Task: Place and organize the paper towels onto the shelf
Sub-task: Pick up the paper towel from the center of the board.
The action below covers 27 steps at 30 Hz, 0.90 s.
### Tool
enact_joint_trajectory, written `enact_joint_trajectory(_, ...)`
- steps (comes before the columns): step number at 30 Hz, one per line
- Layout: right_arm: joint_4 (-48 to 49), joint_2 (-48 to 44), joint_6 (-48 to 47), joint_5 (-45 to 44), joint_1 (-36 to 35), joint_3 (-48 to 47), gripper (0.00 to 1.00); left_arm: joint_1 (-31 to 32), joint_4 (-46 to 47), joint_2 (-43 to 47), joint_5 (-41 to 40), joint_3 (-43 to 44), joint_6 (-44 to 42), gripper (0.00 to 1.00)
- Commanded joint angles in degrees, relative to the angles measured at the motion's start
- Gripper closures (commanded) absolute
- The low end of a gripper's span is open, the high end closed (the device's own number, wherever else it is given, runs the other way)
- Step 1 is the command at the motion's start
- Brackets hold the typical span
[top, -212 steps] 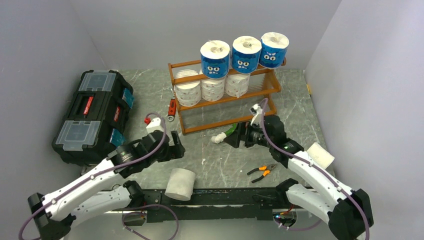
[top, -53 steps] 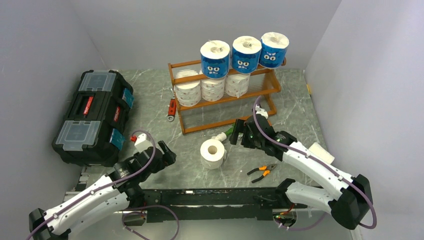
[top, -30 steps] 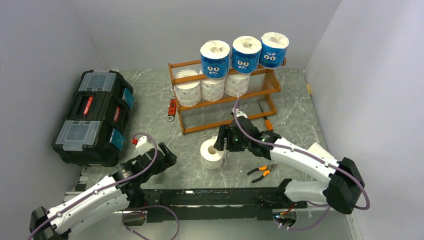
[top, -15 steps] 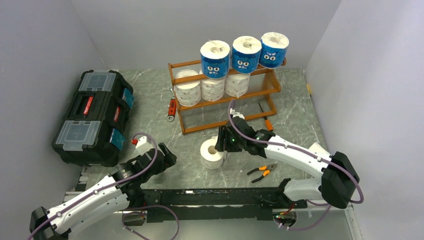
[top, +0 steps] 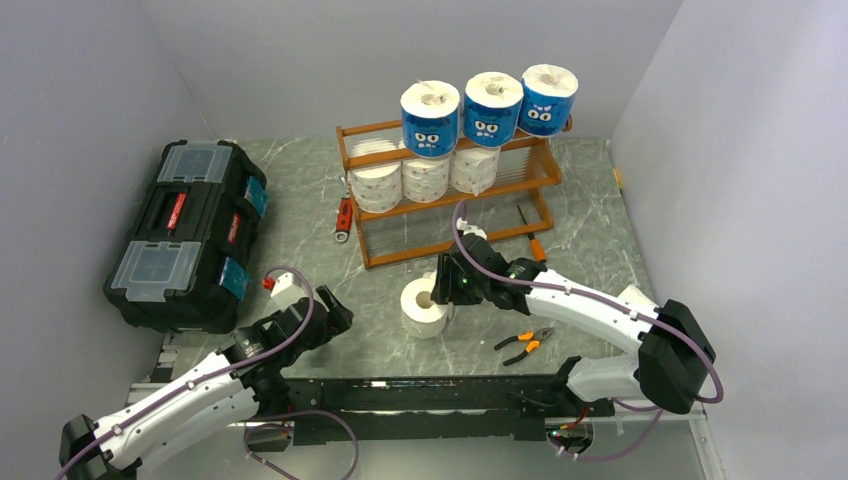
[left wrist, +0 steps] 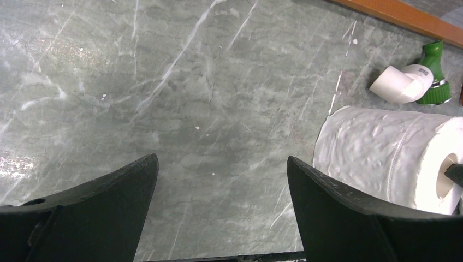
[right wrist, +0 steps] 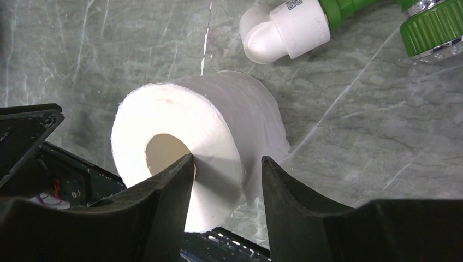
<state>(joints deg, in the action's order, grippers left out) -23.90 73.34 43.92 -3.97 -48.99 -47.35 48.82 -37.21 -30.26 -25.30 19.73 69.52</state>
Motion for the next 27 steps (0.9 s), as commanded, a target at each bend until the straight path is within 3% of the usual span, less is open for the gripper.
enact_joint_trajectory(1, -0.1, -0.1, -0.7, -0.4, -0.4, -2.4, 0.5, -0.2, 1.0, -0.5, 0.2, -0.4, 0.6, 0.06)
enact_joint_trajectory(27, -2.9, -1.1, -0.9, -0.4, -2.0, -6.4, 0.74, -0.2, -0.3, 0.6, -0.4, -0.6, 1.3, 0.07)
